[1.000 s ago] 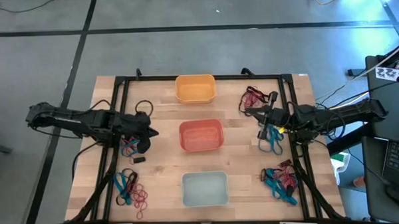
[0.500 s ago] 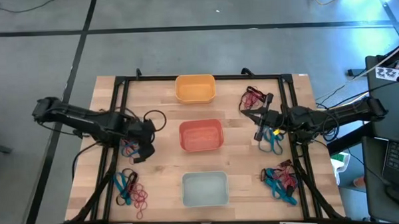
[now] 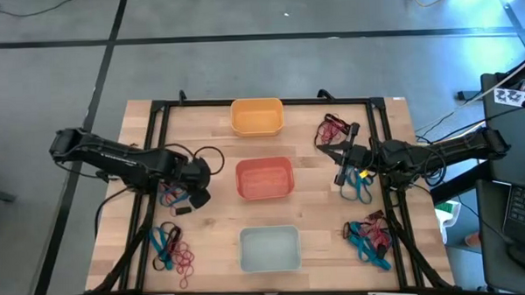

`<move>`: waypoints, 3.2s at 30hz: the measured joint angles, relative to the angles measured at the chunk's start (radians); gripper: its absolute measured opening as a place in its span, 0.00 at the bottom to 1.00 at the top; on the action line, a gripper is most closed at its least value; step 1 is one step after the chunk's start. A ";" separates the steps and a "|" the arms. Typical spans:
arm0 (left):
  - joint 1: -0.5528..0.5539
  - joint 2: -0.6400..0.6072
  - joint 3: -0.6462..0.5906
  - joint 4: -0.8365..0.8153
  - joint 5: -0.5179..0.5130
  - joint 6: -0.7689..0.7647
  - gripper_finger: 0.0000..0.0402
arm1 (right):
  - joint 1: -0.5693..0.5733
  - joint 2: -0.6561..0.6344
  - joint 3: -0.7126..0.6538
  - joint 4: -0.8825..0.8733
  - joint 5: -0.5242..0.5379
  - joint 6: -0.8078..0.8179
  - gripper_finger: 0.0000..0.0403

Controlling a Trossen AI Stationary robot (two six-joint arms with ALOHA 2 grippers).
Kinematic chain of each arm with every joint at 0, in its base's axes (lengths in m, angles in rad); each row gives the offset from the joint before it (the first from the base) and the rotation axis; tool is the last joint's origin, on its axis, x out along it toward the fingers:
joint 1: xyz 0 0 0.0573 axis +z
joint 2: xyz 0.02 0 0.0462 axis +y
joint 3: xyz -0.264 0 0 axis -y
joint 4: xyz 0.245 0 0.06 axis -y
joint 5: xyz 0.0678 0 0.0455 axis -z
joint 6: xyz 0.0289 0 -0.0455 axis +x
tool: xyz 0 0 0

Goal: Sort rubber bands into baskets
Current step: Put the blue rubber band in the yellow bin

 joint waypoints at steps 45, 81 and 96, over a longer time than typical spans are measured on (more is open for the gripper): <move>0.089 0.232 -0.072 0.075 0.011 0.034 0.31 | 0.000 0.000 0.000 0.000 0.000 -0.001 0.00; 0.086 0.074 0.193 -0.007 -0.054 0.158 0.05 | 0.000 0.000 0.000 -0.002 0.000 -0.024 0.00; 0.086 -0.175 0.196 0.167 -0.230 0.211 0.05 | 0.000 0.000 0.000 -0.001 0.000 -0.023 0.00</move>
